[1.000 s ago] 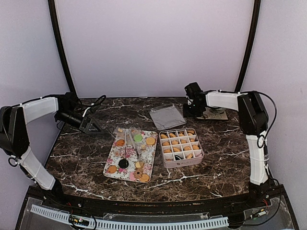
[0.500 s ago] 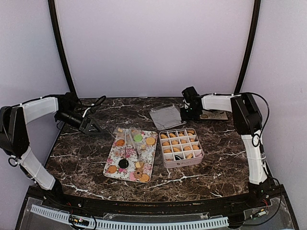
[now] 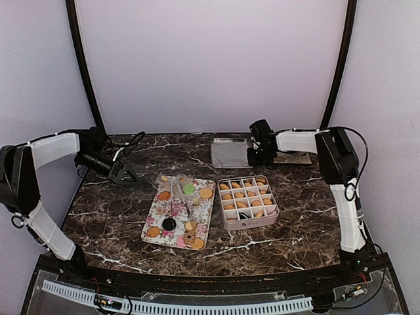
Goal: Pack the cookies
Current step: Pick up the box lid from the center of the board, then pass from the right arm to the left
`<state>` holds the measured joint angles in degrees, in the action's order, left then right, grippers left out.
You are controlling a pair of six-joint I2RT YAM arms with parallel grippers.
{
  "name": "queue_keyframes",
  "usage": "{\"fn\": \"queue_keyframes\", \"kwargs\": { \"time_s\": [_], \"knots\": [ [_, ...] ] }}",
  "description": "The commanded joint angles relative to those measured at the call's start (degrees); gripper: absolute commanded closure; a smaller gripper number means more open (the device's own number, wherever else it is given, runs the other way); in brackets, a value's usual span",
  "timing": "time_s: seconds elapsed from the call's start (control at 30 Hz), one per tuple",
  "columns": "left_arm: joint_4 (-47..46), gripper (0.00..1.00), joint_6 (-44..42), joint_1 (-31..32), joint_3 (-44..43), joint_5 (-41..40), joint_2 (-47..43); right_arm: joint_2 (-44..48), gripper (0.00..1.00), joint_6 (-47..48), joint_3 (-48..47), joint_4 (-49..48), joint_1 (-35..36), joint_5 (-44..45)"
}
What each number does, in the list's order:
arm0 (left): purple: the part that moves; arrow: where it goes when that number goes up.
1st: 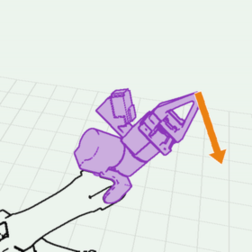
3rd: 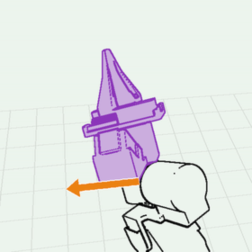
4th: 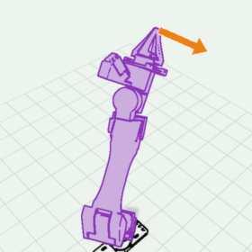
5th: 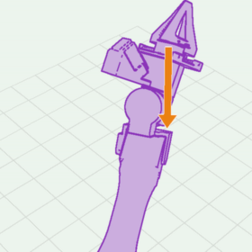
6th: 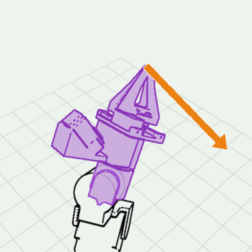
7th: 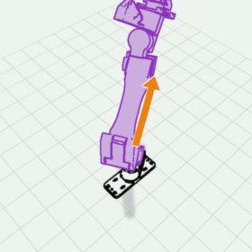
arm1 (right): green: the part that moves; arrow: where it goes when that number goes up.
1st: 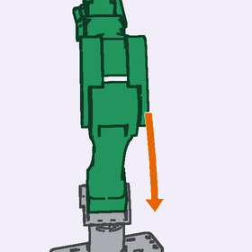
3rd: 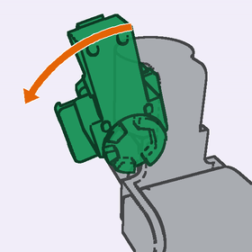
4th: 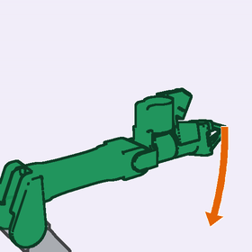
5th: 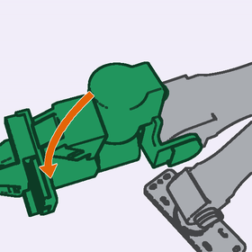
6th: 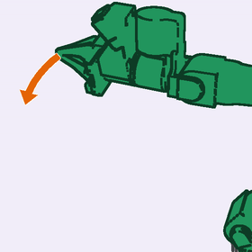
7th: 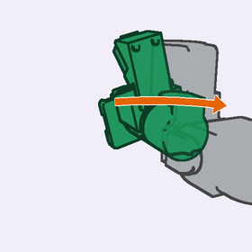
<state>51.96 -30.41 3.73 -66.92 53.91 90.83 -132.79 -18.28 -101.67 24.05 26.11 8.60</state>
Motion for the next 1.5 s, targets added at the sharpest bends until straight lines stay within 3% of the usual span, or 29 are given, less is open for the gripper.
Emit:
{"fn": "queue_keyframes", "kwargs": {
  "time_s": [0.0,0.37,0.8,0.93,1.03,1.2,1.37,1.47],
  "knots": [
    [1.7,0.01,-0.6,-0.3,-0.9,0.0,-1.8,3.2,1.0,-1.8,1.8,-2.5,-1.0,-1.4],
    [2.0,0.01,-0.9,-0.3,-1.2,0.1,-2.1,9.4,1.0,-3.1,2.9,-5.3,-1.3,-3.1],
    [-1.3,0.01,2.9,1.8,-5.6,8.6,0.9,29.6,1.0,2.3,21.1,-16.7,3.3,2.2],
    [-5.9,0.01,9.5,6.1,-11.1,9.7,2.9,33.7,1.0,-1.2,23.2,-17.3,7.2,1.8],
    [-13.4,0.01,19.1,8.3,-13.8,12.4,3.8,34.8,1.0,-3.9,22.3,-15.3,11.3,1.8],
    [-32.5,0.01,38.5,9.2,-11.5,13.0,3.2,37.5,1.0,-9.5,23.6,-15.3,16.7,1.4],
    [-45.6,0.02,48.3,9.9,-8.8,12.7,2.8,39.5,1.0,-13.6,25.1,-16.9,20.2,1.2],
    [-49.3,0.14,51.2,10.2,-7.3,13.2,2.9,40.2,1.0,-14.5,24.8,-17.6,21.7,1.9]
  ]
}}
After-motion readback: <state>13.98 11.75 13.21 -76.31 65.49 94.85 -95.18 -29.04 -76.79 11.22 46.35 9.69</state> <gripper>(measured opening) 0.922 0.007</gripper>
